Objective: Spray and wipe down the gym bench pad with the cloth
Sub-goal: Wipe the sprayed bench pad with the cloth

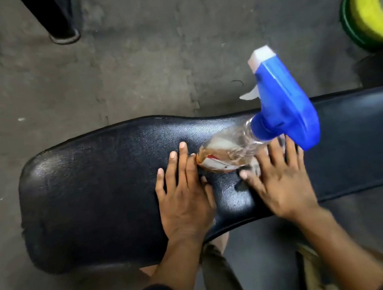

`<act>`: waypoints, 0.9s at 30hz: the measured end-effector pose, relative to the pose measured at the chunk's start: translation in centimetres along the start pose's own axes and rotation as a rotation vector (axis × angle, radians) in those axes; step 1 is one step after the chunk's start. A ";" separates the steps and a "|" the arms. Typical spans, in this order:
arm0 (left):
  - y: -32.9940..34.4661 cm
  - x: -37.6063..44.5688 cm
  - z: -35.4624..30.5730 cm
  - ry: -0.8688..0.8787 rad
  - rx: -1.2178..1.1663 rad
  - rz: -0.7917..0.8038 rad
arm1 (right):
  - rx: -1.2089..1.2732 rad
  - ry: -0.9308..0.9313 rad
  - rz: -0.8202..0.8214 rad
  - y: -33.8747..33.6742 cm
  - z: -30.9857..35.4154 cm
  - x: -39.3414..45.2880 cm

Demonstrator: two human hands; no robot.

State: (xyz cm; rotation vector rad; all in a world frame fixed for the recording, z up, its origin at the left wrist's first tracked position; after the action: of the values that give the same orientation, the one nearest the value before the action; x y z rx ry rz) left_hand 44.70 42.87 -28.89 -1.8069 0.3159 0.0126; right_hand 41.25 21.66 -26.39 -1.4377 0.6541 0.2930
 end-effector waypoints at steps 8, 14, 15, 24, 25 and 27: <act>0.1 0.1 0.3 -0.005 0.013 -0.017 | 0.037 -0.006 -0.112 4.3 2.2 -4.4; 0.0 0.3 -0.2 -0.010 -0.004 -0.046 | 0.065 -0.059 -0.152 3.6 0.9 -2.3; 0.1 0.3 -0.1 -0.011 -0.002 -0.047 | 0.070 -0.067 -0.142 3.6 0.8 -2.2; -0.7 0.1 -0.3 -0.024 -0.111 -0.045 | 0.809 -0.191 -0.261 -2.8 0.4 -5.8; -0.8 0.1 -0.3 -0.022 -0.116 -0.041 | 0.905 -0.238 -0.313 -4.0 0.4 -6.0; -1.0 0.1 -0.2 -0.014 -0.136 -0.026 | 1.042 -0.319 -0.348 -6.4 1.1 -5.7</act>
State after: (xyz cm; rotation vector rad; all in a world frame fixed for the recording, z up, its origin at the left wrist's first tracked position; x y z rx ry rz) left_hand 44.94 42.92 -27.95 -1.9446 0.2866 0.0290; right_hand 40.54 23.00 -17.91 -0.4605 0.2027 -0.1037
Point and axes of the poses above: each hand's wrist, its own x-axis towards the middle knuckle, its own y-axis out of the palm, z = x × y, the point moved 5 cm from there along x, towards the middle knuckle, and after that the axes turned 5 degrees about z, right-handed, at the moved point
